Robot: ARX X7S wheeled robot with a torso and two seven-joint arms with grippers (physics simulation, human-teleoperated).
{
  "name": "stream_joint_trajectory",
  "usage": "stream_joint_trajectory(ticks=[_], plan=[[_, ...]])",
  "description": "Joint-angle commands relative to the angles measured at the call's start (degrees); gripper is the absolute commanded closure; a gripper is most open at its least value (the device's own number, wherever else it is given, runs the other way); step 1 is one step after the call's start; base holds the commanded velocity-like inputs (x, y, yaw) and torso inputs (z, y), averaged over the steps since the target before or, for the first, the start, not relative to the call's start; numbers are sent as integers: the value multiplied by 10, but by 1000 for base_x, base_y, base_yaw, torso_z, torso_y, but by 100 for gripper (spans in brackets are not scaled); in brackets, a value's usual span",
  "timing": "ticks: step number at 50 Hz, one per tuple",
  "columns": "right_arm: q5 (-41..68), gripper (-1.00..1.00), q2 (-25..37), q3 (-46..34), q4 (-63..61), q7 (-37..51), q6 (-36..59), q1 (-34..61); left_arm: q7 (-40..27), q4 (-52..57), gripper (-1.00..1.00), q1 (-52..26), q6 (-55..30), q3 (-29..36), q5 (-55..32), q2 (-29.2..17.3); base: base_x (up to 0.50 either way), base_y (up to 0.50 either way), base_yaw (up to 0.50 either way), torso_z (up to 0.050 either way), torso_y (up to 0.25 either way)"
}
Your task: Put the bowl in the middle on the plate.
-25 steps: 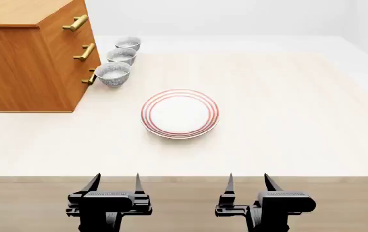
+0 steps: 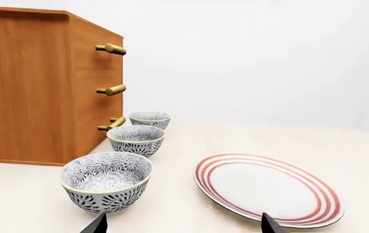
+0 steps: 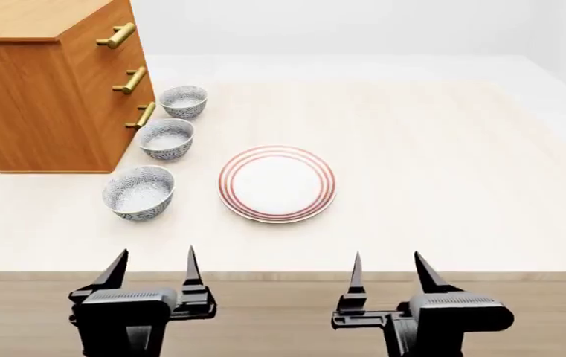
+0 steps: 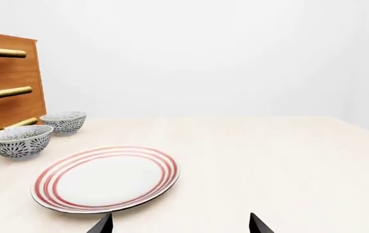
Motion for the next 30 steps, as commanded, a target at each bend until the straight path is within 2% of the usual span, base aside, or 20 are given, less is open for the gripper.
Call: stream_joint_trajectory(ticks=[1,22,30], plan=[[3,-100,16,-19,-108,16,27,-28,-14,99,-100,24,-20,-9,-31,-20,0,0,0,0,0],[20,-100,36,-31,-206,34,13,-60,-37,187,-100,52,-35,-28,-75,-40,7,0,0,0,0],[17,-100,43,-39,-207,40,27,-55,-42,193,-100,53,-36,-26,-81,-46,500,0,0,0,0]])
